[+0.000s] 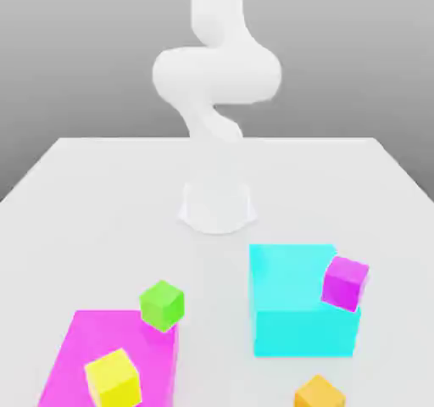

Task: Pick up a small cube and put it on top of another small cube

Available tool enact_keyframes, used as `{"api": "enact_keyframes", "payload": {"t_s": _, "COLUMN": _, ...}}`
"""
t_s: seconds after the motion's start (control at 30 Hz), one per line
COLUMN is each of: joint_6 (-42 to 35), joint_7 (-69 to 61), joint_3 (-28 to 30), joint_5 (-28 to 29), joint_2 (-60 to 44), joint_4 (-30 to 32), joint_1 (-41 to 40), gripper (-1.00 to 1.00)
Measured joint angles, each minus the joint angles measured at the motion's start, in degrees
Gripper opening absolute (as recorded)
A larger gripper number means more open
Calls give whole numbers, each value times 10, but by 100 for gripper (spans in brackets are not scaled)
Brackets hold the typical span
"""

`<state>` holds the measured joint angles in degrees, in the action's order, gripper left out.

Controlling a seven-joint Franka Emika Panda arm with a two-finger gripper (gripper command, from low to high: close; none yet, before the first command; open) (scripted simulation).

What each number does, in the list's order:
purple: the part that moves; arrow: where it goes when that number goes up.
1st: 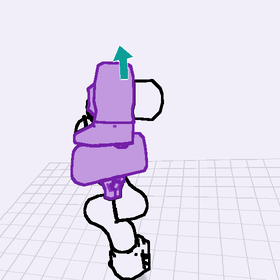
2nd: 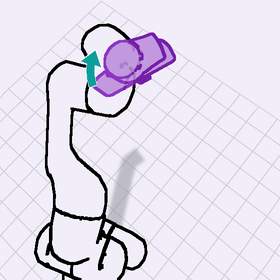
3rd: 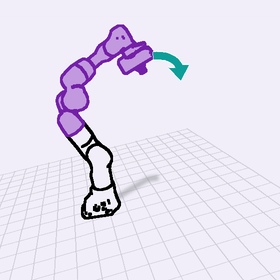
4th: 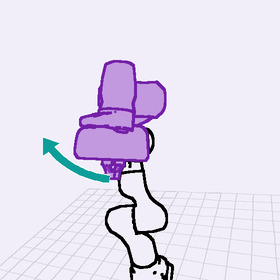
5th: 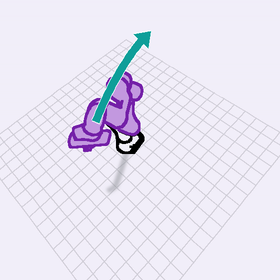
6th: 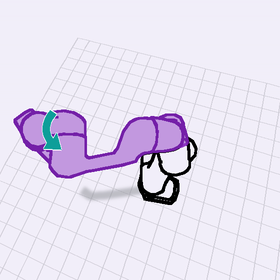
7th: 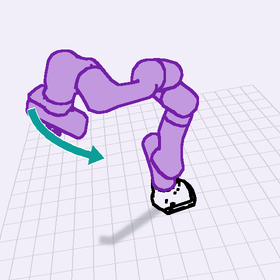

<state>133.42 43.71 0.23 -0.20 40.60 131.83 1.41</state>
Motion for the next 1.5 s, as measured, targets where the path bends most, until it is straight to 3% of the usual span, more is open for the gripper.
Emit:
{"api": "enact_keyframes", "payload": {"t_s": 0.6, "joint_6": 118, "joint_7": -153, "joint_3": -10, "joint_5": -15, "joint_2": -377, "joint_4": 3, "joint_1": 78, "gripper": 0}}
{"api": "enact_keyframes", "payload": {"t_s": 0.93, "joint_6": 184, "joint_7": -211, "joint_3": -25, "joint_5": 14, "joint_2": -585, "joint_4": 5, "joint_1": 104, "gripper": 0}}
{"api": "enact_keyframes", "payload": {"t_s": 1.1, "joint_6": 254, "joint_7": -212, "joint_3": -20, "joint_5": 25, "joint_2": -689, "joint_4": -13, "joint_1": 112, "gripper": 0}}
{"api": "enact_keyframes", "payload": {"t_s": 1.13, "joint_6": 263, "joint_7": -211, "joint_3": -19, "joint_5": 26, "joint_2": -700, "joint_4": -15, "joint_1": 113, "gripper": -100}}
{"api": "enact_keyframes", "payload": {"t_s": 1.33, "joint_6": 267, "joint_7": -211, "joint_3": -19, "joint_5": 26, "joint_2": -706, "joint_4": -16, "joint_1": 114, "gripper": -100}}
{"api": "enact_keyframes", "payload": {"t_s": 1.5, "joint_6": 206, "joint_7": -215, "joint_3": -24, "joint_5": 20, "joint_2": -628, "joint_4": 1, "joint_1": 109, "gripper": -100}}
